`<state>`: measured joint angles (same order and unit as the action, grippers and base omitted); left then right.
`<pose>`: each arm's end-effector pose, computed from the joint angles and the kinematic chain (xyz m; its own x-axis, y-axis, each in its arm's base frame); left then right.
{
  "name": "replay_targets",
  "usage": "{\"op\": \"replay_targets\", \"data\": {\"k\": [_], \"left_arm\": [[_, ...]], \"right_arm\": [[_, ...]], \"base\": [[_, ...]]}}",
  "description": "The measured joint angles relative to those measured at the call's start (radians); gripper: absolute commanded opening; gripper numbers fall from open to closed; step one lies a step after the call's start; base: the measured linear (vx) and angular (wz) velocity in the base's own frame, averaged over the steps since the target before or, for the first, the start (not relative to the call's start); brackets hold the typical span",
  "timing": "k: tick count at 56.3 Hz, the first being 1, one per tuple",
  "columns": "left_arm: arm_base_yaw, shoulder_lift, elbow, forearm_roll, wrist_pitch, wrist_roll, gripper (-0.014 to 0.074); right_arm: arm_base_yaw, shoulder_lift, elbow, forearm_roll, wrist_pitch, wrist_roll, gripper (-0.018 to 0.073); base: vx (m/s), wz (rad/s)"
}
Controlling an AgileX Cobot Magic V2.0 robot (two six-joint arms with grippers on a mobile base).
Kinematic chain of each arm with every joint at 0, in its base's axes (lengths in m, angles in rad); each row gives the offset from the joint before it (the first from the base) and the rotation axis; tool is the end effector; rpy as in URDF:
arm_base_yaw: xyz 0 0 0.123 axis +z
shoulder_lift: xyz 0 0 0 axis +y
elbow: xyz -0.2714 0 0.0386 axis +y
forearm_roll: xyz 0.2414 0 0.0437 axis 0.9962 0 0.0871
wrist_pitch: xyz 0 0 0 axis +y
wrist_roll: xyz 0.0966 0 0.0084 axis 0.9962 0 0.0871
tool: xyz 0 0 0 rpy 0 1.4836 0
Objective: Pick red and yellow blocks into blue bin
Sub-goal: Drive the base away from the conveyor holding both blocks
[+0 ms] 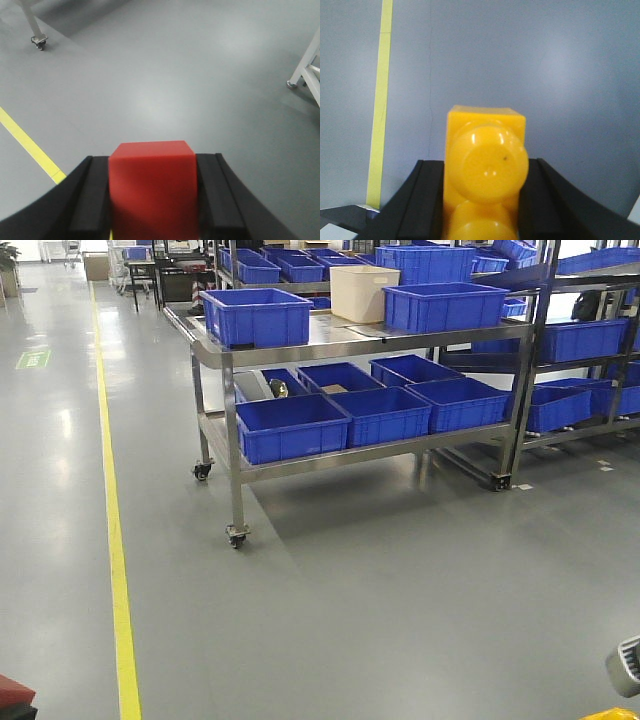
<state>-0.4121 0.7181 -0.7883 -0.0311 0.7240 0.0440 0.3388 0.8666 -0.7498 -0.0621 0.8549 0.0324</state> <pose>0.1280 -0.0581 0.3391 -0.4829 0.2337 -0.8439 0.4265 0.9045 0.0064 0.1524 0.0489 0.2952 -0.7265 -0.2649 -0.6341 -0.3101 0.9498 -0.0415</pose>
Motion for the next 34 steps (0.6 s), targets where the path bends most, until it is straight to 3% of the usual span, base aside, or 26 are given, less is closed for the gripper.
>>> {"op": "replay_targets", "data": {"k": [34], "left_arm": [[0.000, 0.000, 0.000, 0.000, 0.000, 0.000, 0.0264]], "right_arm": [[0.000, 0.000, 0.000, 0.000, 0.001, 0.000, 0.0172]], "base": [[0.37, -0.04]]}}
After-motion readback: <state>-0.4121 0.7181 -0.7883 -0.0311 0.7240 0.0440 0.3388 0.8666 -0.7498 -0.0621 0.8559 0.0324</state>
